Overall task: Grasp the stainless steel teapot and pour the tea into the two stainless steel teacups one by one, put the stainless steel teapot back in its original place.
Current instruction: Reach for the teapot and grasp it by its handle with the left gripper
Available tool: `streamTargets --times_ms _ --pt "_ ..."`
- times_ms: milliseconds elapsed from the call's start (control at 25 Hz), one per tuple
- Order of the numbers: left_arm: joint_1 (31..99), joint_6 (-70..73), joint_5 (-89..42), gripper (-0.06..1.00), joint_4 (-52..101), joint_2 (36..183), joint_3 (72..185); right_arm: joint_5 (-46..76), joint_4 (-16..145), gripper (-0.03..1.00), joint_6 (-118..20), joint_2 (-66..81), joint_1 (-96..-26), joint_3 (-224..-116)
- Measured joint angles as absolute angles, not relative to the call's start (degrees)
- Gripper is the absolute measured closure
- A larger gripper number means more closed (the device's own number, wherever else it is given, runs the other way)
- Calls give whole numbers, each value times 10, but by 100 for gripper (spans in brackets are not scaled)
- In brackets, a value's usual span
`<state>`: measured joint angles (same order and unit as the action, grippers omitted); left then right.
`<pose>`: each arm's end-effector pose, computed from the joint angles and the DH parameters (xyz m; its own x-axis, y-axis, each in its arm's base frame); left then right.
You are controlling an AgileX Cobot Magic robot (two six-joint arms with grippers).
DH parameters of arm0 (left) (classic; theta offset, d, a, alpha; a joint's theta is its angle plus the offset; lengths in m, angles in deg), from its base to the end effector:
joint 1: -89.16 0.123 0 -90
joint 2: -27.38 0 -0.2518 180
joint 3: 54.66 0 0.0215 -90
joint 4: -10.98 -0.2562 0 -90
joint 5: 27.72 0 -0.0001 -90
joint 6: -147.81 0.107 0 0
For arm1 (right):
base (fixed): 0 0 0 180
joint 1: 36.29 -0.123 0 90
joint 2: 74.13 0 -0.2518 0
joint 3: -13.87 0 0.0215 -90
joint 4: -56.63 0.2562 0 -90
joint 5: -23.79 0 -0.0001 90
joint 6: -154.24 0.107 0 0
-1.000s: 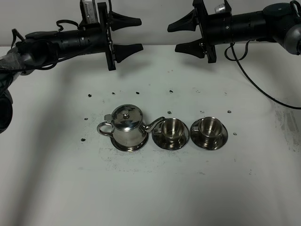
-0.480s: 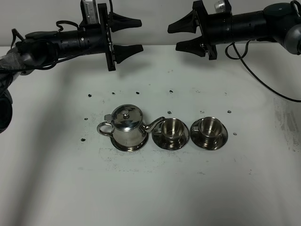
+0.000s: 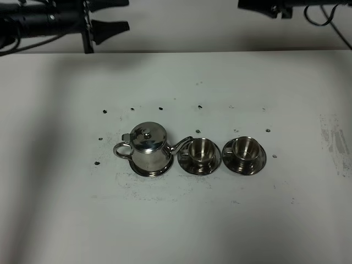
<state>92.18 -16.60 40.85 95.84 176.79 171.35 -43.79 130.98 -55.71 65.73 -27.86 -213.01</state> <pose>0.5114 -0.0724 0.1950 -0.9230 -0.3756 -0.0833 0.0133 0.1851 -0.9826 0.4974 0.0226 0.2647 -0.7936 0.3032 -0.5275 -0.3545 0.4742 0.8059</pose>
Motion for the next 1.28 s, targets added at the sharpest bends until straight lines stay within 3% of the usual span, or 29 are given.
streamTargets --times_ms 400,680,880,1040,1280 --pt "1018 -169 410 41 834 1569 1714 -456 1161 39 -567 437 -186 -2130" --pt "1021 -173 410 41 710 1450 1715 -457 1023 39 -519 249 -149 -2131" --pt "1021 -177 410 41 705 1400 1716 -461 802 39 -402 148 -149 -2120" --pt "1021 -177 410 41 701 1378 1716 -461 697 39 -361 58 -149 -2053" --pt "1021 -176 410 41 677 1372 1717 -403 685 39 -362 -130 -149 -1830"
